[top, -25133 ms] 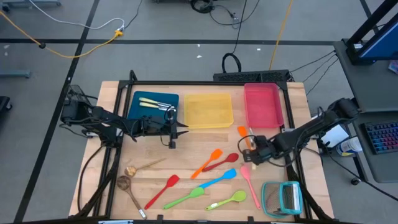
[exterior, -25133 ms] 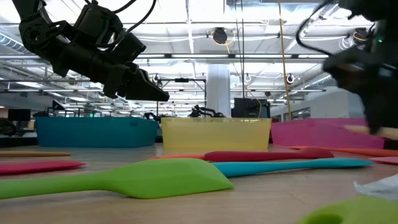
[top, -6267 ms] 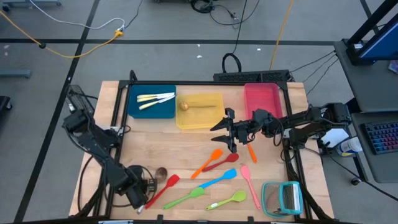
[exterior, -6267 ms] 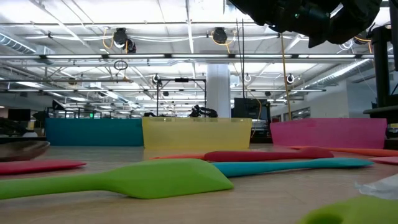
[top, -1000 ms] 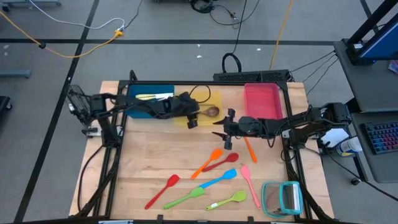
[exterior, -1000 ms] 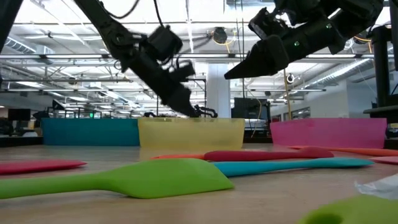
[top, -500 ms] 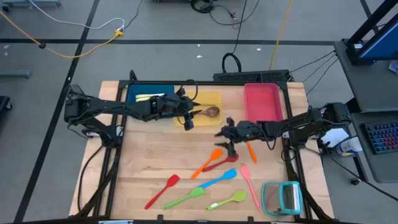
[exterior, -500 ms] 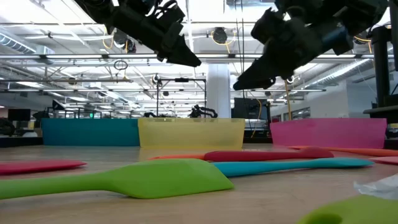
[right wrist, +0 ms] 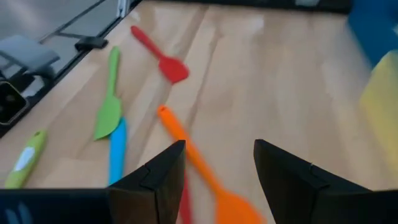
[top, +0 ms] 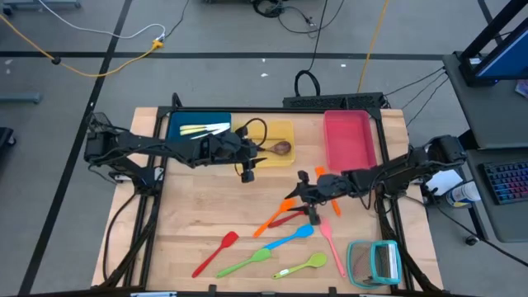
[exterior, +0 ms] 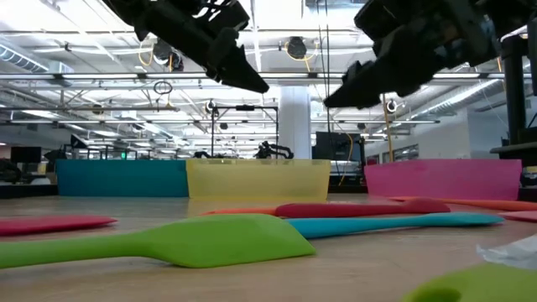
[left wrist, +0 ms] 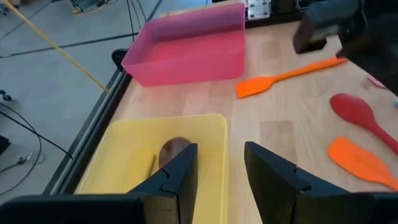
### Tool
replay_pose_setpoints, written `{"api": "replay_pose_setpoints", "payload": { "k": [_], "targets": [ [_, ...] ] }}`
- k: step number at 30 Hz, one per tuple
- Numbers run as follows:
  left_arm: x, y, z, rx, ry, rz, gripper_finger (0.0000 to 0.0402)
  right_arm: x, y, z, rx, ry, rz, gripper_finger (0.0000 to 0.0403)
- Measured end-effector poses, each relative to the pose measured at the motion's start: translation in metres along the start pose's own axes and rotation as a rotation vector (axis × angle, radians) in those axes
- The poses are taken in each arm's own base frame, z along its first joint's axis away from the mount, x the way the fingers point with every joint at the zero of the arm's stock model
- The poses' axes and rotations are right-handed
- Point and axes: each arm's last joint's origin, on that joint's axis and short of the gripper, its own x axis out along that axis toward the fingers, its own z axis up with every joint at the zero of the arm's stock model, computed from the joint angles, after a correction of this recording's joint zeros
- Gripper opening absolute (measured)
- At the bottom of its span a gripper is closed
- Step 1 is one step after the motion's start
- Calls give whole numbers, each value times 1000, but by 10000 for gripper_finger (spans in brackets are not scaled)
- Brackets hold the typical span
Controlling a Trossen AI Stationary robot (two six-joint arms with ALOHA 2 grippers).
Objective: Pick & Place Kitchen Items
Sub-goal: Put the red spoon into the yellow bin
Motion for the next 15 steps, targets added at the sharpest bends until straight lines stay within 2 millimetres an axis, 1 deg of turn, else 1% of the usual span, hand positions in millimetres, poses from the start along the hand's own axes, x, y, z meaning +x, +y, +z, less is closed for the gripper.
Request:
{"api": "replay_pose_setpoints", "payload": {
  "k": [3,6,8,12,15],
  "targets": [
    [0,0,0,1,3,-2,136,11,10,-11,47,46,30,183],
    [0,0,0,0,4,-2,136,27,19,-22,31,45,60,183],
    [0,-1,-1,-1,10,-3,136,38,24,-33,1,56,75,183],
    [0,-1,-3,-17,33,-8,136,54,27,-44,-44,8,86,183],
    [0,-1,-5,-28,55,-12,136,61,26,-56,-7,43,83,183]
  ]
}}
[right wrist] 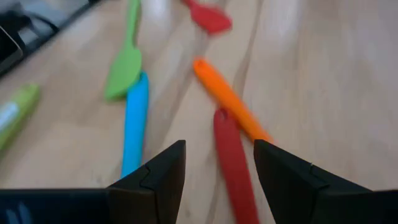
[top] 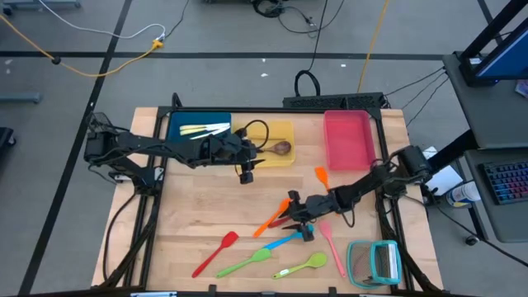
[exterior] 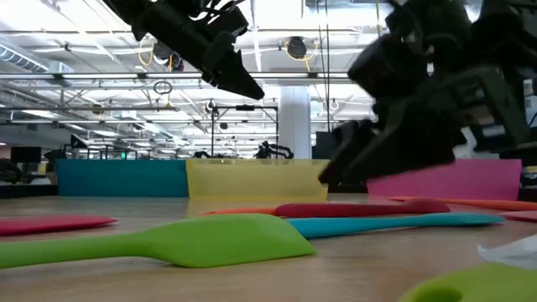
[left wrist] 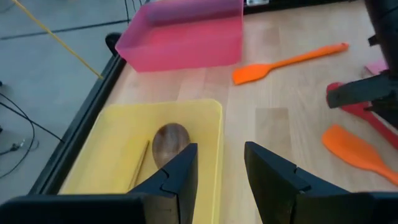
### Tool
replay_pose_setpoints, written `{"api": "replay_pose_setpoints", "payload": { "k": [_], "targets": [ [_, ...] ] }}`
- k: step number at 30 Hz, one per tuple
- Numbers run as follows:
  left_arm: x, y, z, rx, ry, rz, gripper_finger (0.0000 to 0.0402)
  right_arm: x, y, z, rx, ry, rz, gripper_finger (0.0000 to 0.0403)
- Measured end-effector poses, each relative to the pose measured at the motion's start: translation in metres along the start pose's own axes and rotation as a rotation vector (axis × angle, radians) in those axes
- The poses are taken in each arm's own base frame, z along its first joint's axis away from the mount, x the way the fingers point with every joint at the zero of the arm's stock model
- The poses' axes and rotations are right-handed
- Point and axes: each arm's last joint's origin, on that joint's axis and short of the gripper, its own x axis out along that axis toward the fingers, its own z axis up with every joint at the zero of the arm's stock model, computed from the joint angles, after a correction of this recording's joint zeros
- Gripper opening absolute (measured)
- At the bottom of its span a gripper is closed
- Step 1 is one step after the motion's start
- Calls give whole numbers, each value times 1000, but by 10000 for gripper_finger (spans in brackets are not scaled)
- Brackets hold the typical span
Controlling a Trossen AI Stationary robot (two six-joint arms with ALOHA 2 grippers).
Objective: Pick & Place Kitchen Items
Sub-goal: Put the red spoon into the yellow bin
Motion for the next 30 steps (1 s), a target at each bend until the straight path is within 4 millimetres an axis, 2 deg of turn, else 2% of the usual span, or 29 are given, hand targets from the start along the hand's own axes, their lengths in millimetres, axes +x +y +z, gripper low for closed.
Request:
{"api": "replay_pose_setpoints", "payload": {
  "k": [14,18,23,30],
  "targets": [
    [0,0,-2,5,24,-5,136,21,-7,-38,-16,104,-44,178],
    [0,-1,-3,5,28,-9,136,25,-9,-42,-28,79,-45,142],
    [0,-1,-3,2,30,-10,136,26,-9,-45,-91,85,-36,64],
    [0,-2,-3,1,33,-15,136,24,-9,-36,-152,27,-36,58]
  ]
}}
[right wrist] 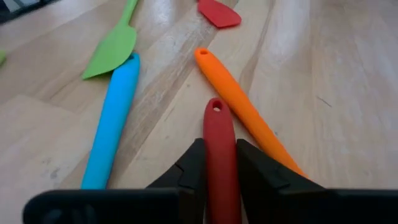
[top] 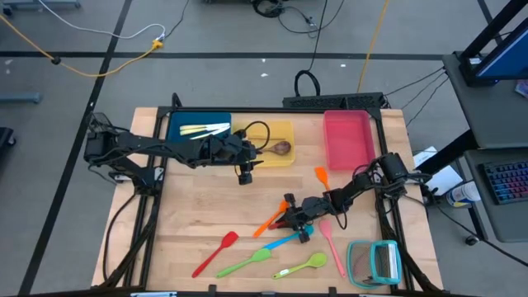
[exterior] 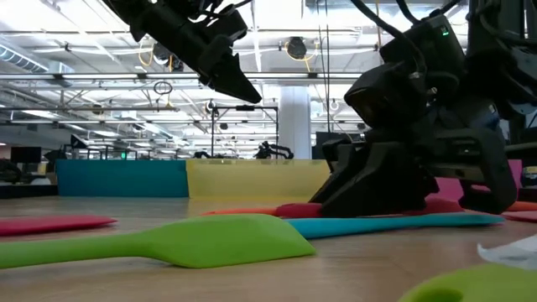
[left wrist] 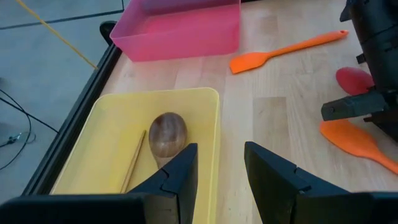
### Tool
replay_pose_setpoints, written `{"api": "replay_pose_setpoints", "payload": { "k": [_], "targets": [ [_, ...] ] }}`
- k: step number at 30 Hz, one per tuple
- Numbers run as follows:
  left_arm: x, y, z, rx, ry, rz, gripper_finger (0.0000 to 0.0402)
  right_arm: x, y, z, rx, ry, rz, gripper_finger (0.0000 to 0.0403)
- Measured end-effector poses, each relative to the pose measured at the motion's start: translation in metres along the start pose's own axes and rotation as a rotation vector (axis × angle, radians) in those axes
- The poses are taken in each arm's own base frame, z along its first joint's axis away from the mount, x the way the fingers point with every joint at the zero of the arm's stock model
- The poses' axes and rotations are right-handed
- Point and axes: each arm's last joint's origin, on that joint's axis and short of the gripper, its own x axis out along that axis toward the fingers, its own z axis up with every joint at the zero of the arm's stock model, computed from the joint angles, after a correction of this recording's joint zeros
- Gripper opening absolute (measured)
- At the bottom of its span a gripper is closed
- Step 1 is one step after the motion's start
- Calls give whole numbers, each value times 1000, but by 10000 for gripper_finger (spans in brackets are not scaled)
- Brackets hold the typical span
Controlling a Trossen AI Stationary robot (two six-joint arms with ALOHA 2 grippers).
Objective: Pick & Place Kitchen Items
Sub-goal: Put the red spoon into the yellow bin
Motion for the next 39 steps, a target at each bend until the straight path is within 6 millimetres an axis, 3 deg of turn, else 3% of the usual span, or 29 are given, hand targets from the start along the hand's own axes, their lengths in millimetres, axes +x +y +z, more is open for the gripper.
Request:
{"api": "replay_pose_setpoints", "payload": {
  "k": [6,11,18,22,25,30,35,39],
  "targets": [
    [-1,-9,2,30,-6,-25,136,-9,-2,19,-41,-75,17,58],
    [-3,-21,3,35,-15,-58,136,-25,-8,48,-105,-185,0,58],
    [-15,-41,10,28,-46,-63,136,-59,-32,86,-211,-278,-272,66],
    [-40,-48,20,8,-98,38,136,-75,-56,94,-163,-271,-488,67],
    [-68,-52,29,-30,-160,116,136,-81,-75,93,-138,-271,-555,68],
    [-107,-57,39,-89,-267,73,136,-91,-112,93,-95,-322,-638,69],
    [-134,-58,44,-109,-347,48,136,-79,-144,102,-20,-391,-537,70],
    [-143,-57,45,-108,-365,37,136,-59,-171,115,-73,-388,-588,70]
  ]
}}
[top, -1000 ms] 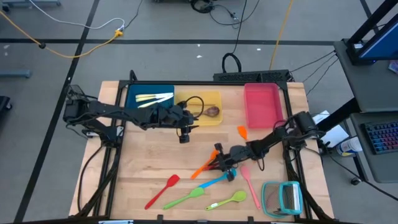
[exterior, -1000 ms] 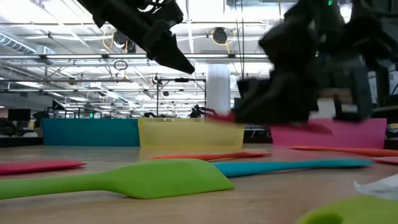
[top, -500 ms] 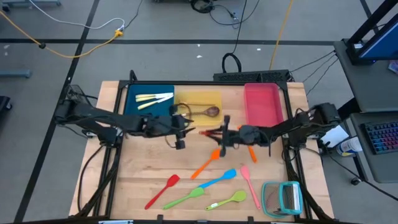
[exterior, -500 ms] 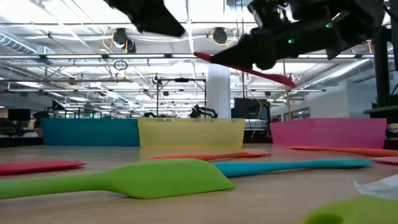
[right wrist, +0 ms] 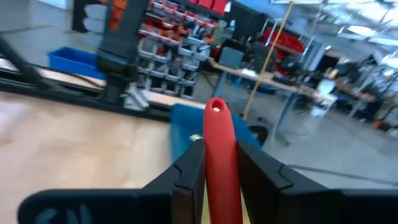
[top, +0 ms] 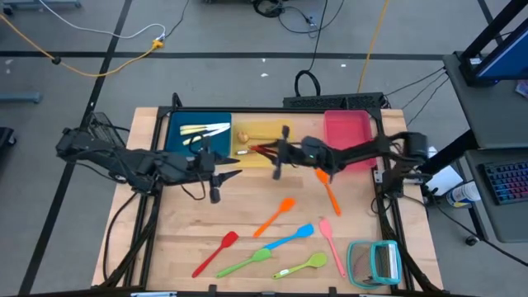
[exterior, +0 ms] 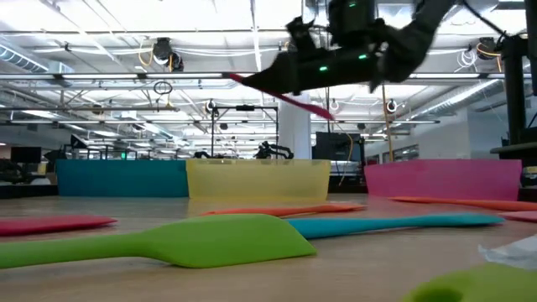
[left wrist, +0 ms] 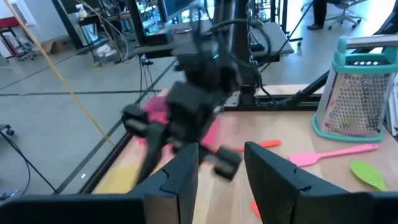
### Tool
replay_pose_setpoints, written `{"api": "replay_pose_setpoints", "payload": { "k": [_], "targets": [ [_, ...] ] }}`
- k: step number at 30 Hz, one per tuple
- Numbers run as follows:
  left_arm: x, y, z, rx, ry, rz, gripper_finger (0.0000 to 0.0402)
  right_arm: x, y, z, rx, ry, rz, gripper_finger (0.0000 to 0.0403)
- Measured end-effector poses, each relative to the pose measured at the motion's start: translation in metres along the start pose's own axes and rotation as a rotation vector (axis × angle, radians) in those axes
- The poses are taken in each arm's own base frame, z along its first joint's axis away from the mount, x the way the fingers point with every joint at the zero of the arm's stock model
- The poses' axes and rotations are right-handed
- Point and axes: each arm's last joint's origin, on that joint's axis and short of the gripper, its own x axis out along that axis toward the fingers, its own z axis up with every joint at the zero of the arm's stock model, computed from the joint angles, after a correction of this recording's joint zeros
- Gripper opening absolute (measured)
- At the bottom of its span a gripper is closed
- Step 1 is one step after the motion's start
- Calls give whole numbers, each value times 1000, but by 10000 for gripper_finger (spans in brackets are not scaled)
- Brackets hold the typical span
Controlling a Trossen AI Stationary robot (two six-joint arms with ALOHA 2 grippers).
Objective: Pick & Place Kitchen Items
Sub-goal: Put the red spoon into the yellow bin
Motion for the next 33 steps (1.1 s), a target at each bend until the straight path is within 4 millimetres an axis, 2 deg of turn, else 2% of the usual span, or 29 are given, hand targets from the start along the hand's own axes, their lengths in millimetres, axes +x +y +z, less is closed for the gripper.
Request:
{"api": "replay_pose_setpoints", "payload": {
  "k": [6,10,15,18,24,33],
  "targets": [
    [0,0,-1,26,6,1,136,47,-20,-16,-48,17,-61,70],
    [1,3,-3,43,31,13,136,65,-36,-37,7,148,-73,70],
    [1,3,-10,79,96,9,136,63,-51,-63,79,344,-65,70],
    [1,3,-14,97,131,11,136,60,-56,-69,168,372,3,70],
    [1,3,-15,98,142,15,136,60,-55,-69,190,366,51,70],
    [1,3,-15,98,142,15,136,61,-38,-67,166,390,100,70]
  ]
}}
